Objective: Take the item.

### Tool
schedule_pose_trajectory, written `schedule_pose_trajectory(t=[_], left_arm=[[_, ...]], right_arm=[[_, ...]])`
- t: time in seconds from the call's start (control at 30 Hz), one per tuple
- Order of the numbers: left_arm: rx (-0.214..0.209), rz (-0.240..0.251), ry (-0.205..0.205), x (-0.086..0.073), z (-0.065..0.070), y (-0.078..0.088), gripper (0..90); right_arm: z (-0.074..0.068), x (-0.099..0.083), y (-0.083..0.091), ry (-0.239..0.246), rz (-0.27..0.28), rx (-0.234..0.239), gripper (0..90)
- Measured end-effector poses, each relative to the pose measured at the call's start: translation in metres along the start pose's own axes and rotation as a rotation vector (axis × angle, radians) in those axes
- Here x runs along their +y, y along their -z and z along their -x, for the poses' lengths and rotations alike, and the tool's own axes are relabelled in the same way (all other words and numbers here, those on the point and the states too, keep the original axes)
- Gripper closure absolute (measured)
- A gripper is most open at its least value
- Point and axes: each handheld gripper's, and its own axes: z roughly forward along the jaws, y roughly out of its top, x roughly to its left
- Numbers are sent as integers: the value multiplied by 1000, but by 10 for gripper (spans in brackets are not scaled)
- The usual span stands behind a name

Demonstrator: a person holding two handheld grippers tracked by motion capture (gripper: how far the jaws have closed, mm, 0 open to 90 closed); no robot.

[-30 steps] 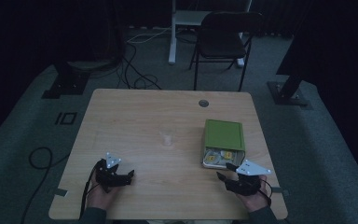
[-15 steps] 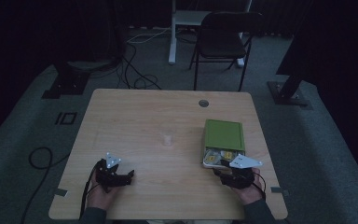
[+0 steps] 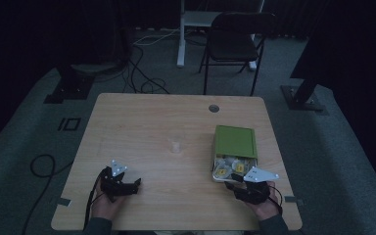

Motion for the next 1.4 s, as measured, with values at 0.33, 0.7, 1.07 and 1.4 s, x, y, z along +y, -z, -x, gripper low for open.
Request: schedule_pose_trajectory(t=[0.33, 0.7, 1.07, 1.4], left_arm=[[1, 1, 2, 0, 0, 0, 75], [1, 2, 2, 0, 0, 0, 75], [1, 2, 2, 0, 0, 0, 75], [1, 1, 1, 0, 0, 0, 75]], right_arm=[[-4, 10, 17, 0, 88, -119, 577], [-6, 12, 7, 11, 39, -309, 587], [-13, 16, -12, 70, -44, -433, 573], [-10, 15, -11, 63, -55, -433, 761]])
